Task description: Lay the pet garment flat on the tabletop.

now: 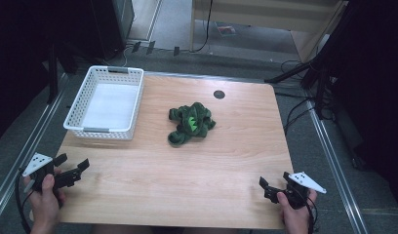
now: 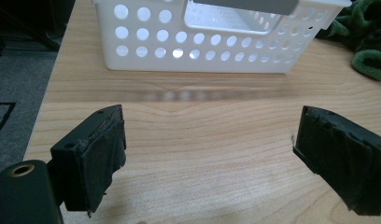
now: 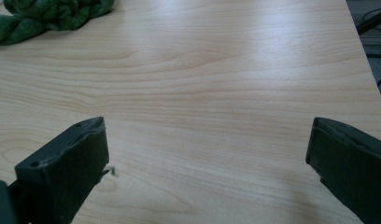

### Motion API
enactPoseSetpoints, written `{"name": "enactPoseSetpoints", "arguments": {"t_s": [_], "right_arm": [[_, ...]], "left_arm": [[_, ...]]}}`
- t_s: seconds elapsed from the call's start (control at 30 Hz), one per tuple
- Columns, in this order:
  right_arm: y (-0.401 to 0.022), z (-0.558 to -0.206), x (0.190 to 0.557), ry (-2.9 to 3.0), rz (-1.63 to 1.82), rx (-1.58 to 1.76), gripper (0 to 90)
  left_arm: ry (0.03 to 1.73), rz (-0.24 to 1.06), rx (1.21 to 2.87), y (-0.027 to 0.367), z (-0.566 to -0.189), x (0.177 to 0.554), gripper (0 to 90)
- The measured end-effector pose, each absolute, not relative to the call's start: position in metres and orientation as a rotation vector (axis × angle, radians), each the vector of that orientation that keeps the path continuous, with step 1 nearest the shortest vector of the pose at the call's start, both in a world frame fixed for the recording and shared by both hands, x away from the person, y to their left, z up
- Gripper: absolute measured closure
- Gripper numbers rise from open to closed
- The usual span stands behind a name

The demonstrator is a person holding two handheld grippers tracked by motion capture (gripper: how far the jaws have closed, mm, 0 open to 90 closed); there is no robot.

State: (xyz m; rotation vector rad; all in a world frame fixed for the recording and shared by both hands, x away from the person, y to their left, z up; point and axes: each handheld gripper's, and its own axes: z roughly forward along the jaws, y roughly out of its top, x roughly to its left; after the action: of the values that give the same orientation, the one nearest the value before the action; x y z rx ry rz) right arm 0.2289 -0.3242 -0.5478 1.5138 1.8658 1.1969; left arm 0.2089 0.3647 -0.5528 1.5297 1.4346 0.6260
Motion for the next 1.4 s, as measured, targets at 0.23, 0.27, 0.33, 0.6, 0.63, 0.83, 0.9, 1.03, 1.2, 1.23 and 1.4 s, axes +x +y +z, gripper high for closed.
{"name": "enactPoseSetpoints", "arguments": {"t_s": [0.23, 0.27, 0.33, 0.6, 0.63, 0.83, 0.9, 1.03, 1.2, 1.23, 1.4], "right_arm": [[-0.323, -0.548, 0.228, 1.868, 1.195, 1.502, 0.0], [-0.323, -0.547, 0.228, 1.871, 1.189, 1.496, 0.0], [-0.321, -0.545, 0.228, 1.872, 1.176, 1.484, 0.0], [-0.295, -0.516, 0.237, 1.888, 1.21, 1.412, 0.0], [-0.289, -0.51, 0.239, 1.894, 1.223, 1.4, 0.0], [-0.25, -0.487, 0.252, 1.954, 1.262, 1.294, 0.0], [-0.223, -0.477, 0.265, 1.979, 1.286, 1.241, 0.0], [-0.192, -0.467, 0.283, 2.004, 1.303, 1.199, 0.0], [-0.154, -0.463, 0.305, 2.045, 1.294, 1.168, 0.0], [-0.147, -0.463, 0.309, 2.053, 1.29, 1.163, 0.0], [-0.118, -0.468, 0.323, 2.087, 1.264, 1.134, 0.0]], "left_arm": [[1.435, 0.623, 1.531, 0.364, -0.553, 0.209, 8.7], [1.438, 0.622, 1.531, 0.364, -0.553, 0.209, 8.7], [1.438, 0.622, 1.53, 0.364, -0.553, 0.209, 8.7], [1.437, 0.623, 1.529, 0.364, -0.553, 0.209, 8.7], [1.437, 0.622, 1.529, 0.364, -0.553, 0.209, 8.7], [1.435, 0.618, 1.523, 0.365, -0.553, 0.209, 8.7], [1.438, 0.615, 1.518, 0.365, -0.553, 0.209, 8.7], [1.437, 0.61, 1.514, 0.366, -0.553, 0.209, 8.7], [1.435, 0.604, 1.513, 0.366, -0.553, 0.209, 8.7], [1.435, 0.604, 1.513, 0.366, -0.553, 0.209, 8.7], [1.435, 0.599, 1.508, 0.367, -0.553, 0.209, 8.7]]}}
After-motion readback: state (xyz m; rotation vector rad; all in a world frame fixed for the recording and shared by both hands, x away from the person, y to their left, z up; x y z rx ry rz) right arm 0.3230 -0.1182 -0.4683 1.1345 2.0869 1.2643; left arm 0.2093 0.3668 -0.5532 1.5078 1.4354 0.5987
